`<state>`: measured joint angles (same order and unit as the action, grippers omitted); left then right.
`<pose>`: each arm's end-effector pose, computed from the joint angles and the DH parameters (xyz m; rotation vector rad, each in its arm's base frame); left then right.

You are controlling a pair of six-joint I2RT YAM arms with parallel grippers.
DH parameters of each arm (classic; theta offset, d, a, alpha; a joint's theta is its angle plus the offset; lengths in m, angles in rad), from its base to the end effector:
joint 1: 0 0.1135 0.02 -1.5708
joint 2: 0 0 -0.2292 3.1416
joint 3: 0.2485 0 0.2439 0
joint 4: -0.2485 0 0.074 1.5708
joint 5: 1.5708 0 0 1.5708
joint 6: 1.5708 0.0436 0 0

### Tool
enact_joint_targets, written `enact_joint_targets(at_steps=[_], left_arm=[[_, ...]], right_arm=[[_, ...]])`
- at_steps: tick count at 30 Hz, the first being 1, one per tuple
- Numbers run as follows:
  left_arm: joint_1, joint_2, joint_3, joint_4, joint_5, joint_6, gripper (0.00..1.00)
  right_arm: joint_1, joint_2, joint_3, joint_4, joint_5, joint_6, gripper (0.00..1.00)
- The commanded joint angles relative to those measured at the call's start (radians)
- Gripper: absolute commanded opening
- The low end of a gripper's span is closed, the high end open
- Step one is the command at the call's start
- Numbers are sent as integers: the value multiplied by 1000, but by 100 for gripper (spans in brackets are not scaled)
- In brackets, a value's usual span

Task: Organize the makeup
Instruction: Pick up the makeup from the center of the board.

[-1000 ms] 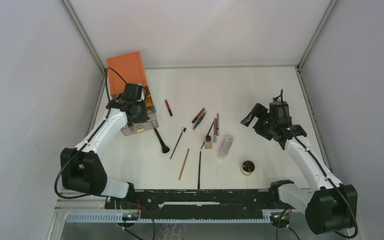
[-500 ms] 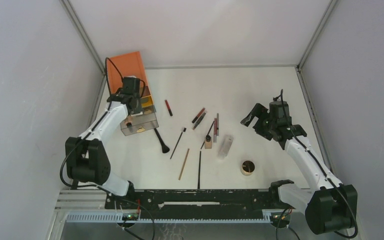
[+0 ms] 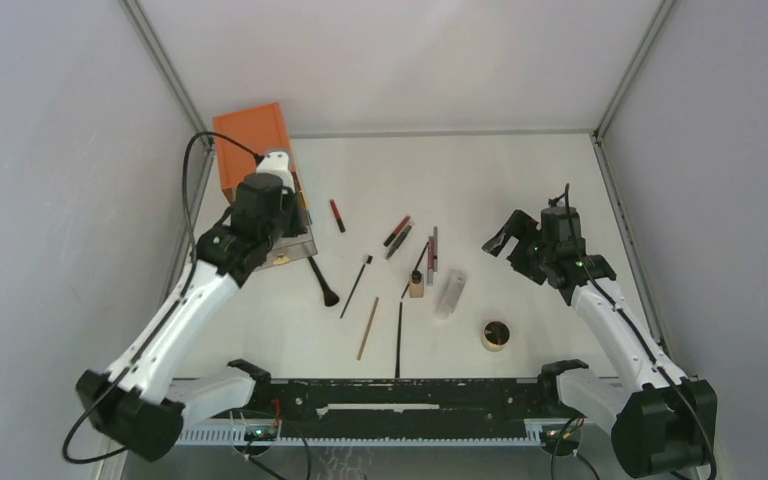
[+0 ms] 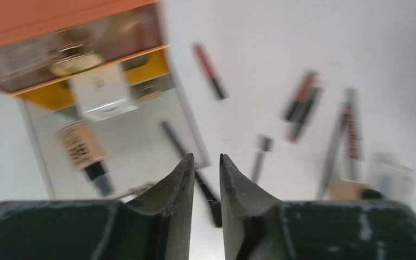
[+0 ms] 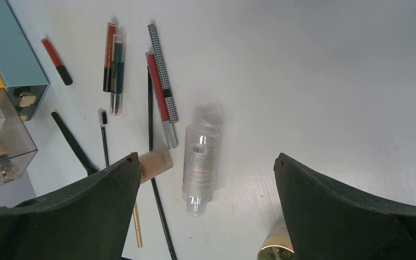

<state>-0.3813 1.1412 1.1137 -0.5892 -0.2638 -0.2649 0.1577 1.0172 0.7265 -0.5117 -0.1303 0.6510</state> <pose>0.2430 -0.0852 0.3082 -0.0222 2.1642 -0.0827 0.2210 0.0409 0.2139 0.5315 2.3735 0.5326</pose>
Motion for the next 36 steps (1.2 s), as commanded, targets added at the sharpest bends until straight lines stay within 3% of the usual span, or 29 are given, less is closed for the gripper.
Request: enact_joint_targets(at_steps=[1,5,11,16,26,32,36], left_arm=[[-180,-96,-79,130,131,-40,35],[-344,-11,-161,271,237,-103,62],[-491,218,-80,298,188,-183,99],[-549,363,-50,293,116,-250,100],[-562,514,-41,396,161,-290,99],[-562,578,5,425,156,-290,80],[-562,622,63,385,149,-278,55]], right_arm=[[-2,-15,6,83,-26,36,99],[-3,-7,23,70,-16,21,99],[-4,-28,30,13,18,12,99],[-3,-28,29,1,28,6,99],[2,-12,29,11,20,8,99],[6,-12,28,5,21,7,99],[8,-9,28,5,19,8,99]])
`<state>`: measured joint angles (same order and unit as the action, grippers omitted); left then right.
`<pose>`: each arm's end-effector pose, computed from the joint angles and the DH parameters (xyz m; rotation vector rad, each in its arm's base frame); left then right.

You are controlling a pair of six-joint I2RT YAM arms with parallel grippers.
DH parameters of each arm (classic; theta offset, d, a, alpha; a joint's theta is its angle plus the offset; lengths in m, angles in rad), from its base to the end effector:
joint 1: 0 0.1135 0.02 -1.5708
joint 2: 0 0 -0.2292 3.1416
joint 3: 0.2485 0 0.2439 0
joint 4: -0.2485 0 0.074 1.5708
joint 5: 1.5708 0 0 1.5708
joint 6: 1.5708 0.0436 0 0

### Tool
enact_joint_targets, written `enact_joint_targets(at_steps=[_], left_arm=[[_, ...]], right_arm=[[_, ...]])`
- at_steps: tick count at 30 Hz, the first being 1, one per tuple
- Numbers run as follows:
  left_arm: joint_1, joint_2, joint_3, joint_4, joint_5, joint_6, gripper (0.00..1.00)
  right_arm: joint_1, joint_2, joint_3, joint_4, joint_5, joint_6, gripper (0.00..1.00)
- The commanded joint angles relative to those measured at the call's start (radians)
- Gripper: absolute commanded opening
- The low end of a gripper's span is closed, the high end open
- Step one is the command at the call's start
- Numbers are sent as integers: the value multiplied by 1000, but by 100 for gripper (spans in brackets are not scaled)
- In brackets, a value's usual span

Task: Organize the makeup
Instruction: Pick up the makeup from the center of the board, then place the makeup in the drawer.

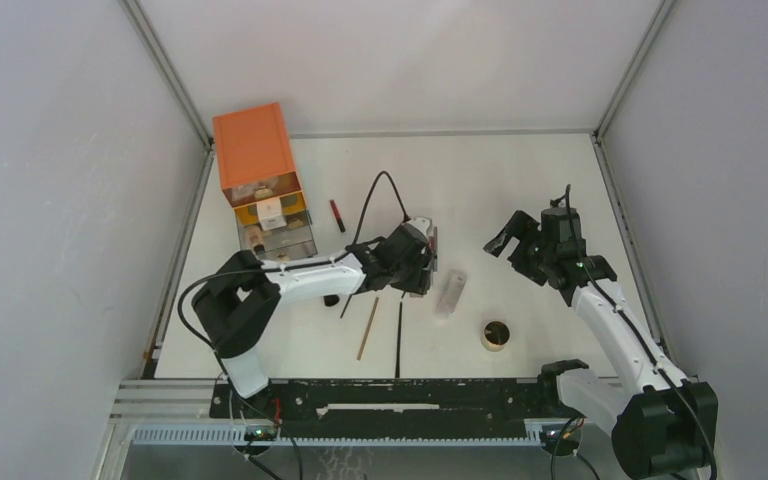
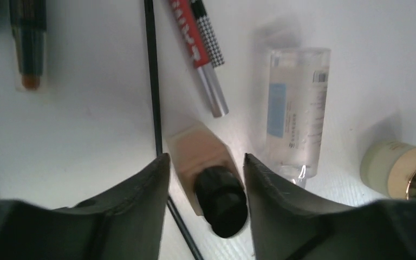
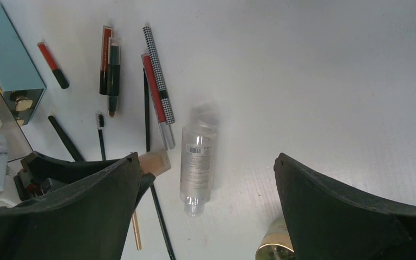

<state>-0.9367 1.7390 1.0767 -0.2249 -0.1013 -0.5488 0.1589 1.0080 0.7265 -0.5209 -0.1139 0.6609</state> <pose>0.2144 -0.2840 0.1504 0.4419 2.4858 -0.5131 0.2194 0.0402 0.2149 0.5493 2.3679 0.5186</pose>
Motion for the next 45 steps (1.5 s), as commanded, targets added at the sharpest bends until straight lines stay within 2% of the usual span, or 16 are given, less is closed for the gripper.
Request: enact_joint_targets(at_steps=[1,3,6,8,12,15,18,25,28,32,40,45], left_arm=[[-6,34,112,11,-23,8,50],[-5,40,127,-4,-36,11,42],[-5,30,147,-29,-25,21,22],[-5,-5,152,-41,-26,32,13],[2,-129,188,-110,-98,83,6],[38,-267,211,-196,-236,157,0],[123,-381,210,-263,-336,232,0],[408,-530,167,-358,-423,317,0],[513,-577,98,-299,-399,351,0],[641,-547,81,-323,-302,351,0],[669,-509,-35,-190,-221,397,0],[669,-521,-96,-58,-52,475,0]], right_arm=[[8,-1,28,13,2,-2,99],[11,-3,28,8,5,-2,99],[12,-2,27,5,5,-5,99],[12,-1,26,6,6,-7,99],[13,3,22,14,0,-5,99],[13,9,22,20,-5,-5,99],[13,16,22,26,-7,-9,99],[15,39,23,48,-20,-9,99],[16,44,22,51,-25,-7,99],[16,40,22,48,-22,-9,99],[18,42,22,51,-23,-1,99],[22,49,22,65,-30,2,99]])
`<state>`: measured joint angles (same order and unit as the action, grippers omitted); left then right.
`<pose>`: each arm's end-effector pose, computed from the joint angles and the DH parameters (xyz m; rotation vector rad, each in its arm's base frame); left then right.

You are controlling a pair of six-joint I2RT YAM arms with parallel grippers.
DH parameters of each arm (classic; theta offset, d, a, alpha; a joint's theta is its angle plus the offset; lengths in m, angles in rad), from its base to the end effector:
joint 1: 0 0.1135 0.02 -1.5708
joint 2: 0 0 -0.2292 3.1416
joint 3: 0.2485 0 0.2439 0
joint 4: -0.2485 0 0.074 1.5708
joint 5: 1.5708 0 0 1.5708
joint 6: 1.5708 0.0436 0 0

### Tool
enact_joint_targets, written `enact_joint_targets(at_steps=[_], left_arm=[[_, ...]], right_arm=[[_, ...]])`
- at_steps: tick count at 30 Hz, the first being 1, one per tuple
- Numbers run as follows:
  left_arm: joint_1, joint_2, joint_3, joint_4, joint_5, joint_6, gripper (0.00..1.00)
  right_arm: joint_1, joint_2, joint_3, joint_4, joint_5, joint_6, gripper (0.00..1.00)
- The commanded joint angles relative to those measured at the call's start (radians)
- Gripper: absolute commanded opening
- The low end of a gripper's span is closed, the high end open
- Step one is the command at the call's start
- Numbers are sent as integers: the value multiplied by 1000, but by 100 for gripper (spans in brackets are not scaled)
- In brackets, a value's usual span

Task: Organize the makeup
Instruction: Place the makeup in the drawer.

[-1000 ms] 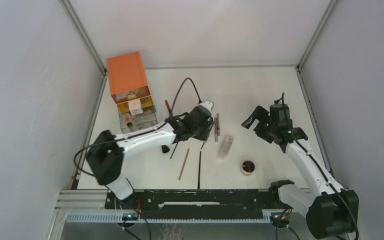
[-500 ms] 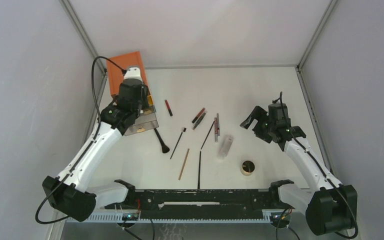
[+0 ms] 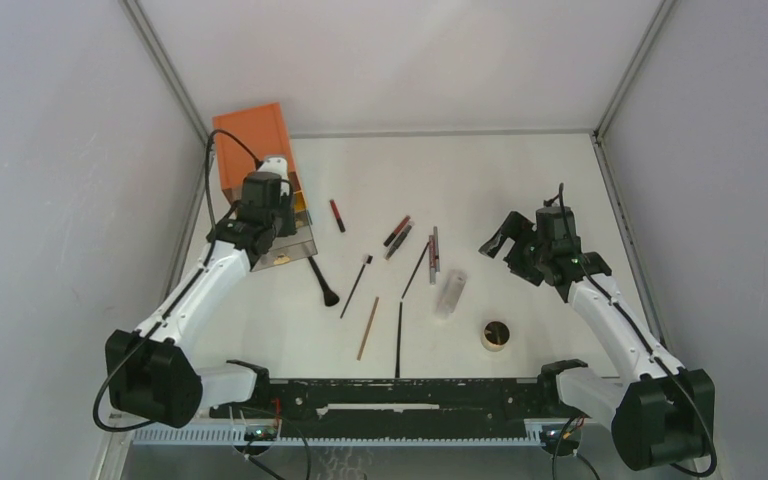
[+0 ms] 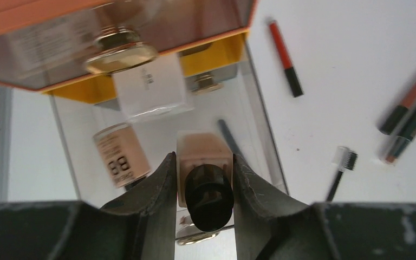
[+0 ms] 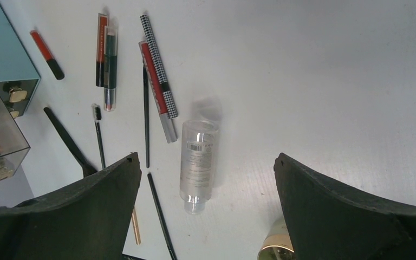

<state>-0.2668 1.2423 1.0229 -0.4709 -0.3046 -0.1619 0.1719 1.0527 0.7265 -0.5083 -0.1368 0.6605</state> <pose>0.2726 -0.0609 0.2639 -0.0439 2.2255 0.1105 0.2240 0.0449 0.2069 0.5336 2.4101 0.5394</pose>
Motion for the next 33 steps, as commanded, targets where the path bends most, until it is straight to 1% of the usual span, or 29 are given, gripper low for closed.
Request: enact_joint_targets(at_steps=[1,3,7,10,12,14,15,16,17,19,20,21,24,27,33], left_arm=[[-1,-30,-58,222,181,107,0],[-2,-41,-97,297,204,129,0],[-3,-66,-187,449,207,173,0],[-3,-68,-257,560,185,234,0],[-6,-73,-299,631,211,299,1],[-9,-92,-347,688,234,352,6],[-10,-102,-371,711,238,366,20],[-13,-110,-389,729,226,371,38],[-15,-120,-396,733,204,372,51],[-27,-152,-398,720,166,376,71],[-36,-176,-394,705,157,383,86],[-46,-204,-382,679,152,392,98],[-87,-301,-333,574,154,394,100],[-92,-367,-261,482,179,329,100],[-98,-357,-96,273,199,206,100]], right_arm=[[9,7,22,53,-8,1,99],[10,11,22,55,-11,-2,99],[9,13,22,60,-13,-6,99],[9,16,22,63,-18,-6,99],[9,16,22,63,-19,-6,99],[9,15,22,60,-16,-6,99],[9,15,22,57,-14,-7,99],[9,14,22,55,-12,-10,99],[10,15,22,54,-11,-9,99],[9,15,22,53,-11,-10,99],[9,13,22,53,-10,-11,99],[9,13,22,51,-10,-11,99],[10,6,22,43,-4,-16,99],[9,6,22,42,0,-18,99],[25,-3,22,-2,33,-32,99]])
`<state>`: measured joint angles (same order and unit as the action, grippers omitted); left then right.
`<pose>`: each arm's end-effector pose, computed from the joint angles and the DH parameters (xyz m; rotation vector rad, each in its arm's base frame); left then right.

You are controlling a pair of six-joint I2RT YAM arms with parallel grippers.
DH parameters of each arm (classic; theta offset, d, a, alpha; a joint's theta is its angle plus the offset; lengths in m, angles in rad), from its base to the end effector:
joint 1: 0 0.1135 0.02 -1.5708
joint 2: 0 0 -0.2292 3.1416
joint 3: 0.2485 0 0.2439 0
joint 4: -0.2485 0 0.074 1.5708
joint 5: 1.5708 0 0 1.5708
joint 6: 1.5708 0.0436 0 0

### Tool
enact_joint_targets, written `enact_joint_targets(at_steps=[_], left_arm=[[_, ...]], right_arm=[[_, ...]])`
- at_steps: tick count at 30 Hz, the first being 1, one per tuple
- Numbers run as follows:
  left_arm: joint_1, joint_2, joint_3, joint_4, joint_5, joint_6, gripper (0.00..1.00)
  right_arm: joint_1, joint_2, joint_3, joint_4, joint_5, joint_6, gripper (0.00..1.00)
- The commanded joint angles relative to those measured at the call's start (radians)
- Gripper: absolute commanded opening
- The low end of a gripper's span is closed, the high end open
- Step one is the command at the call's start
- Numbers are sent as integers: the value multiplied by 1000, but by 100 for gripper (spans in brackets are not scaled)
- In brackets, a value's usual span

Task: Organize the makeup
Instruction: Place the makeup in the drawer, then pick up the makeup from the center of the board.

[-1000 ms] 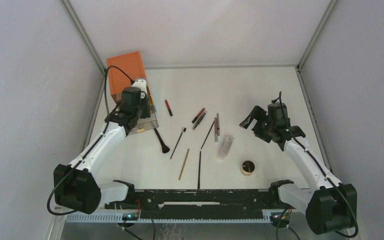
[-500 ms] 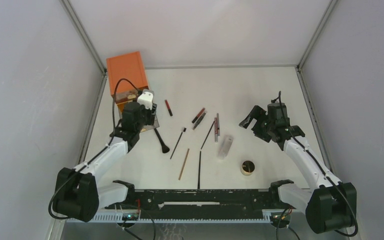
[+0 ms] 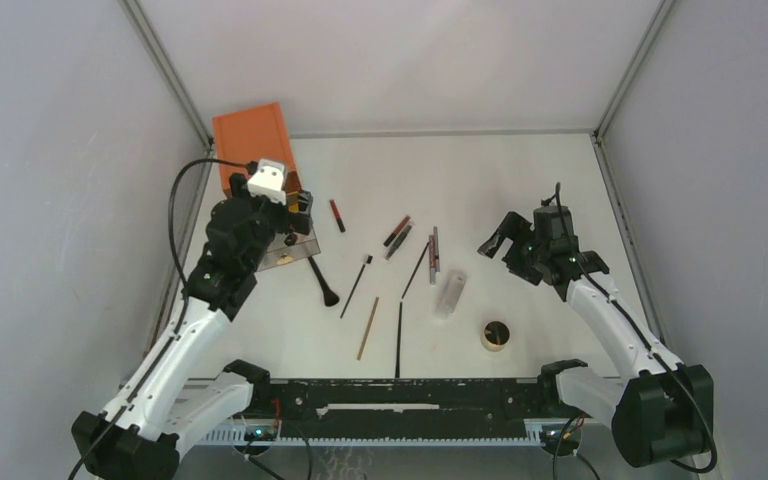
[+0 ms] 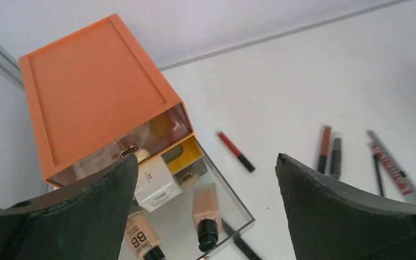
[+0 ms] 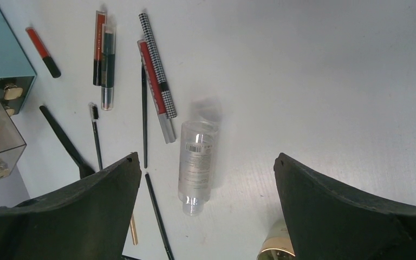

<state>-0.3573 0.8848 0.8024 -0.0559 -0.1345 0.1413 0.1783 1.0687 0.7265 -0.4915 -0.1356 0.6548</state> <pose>0.2189 -0.0755 0.3150 0.3238 1.6771 -0.0458 0.2266 0.0468 0.2048 0.5193 2.4123 0.5386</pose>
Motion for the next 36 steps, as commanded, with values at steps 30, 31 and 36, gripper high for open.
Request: enact_joint_targets(at_steps=[30,31,36], left_arm=[[296,426,235,-454,320,-372,41],[298,429,242,-457,313,-367,39],[308,445,270,-463,294,-353,26]], right_arm=[[275,213,0,52,60,149,96],[280,240,11,57,55,156,96],[325,344,54,101,42,169,90]])
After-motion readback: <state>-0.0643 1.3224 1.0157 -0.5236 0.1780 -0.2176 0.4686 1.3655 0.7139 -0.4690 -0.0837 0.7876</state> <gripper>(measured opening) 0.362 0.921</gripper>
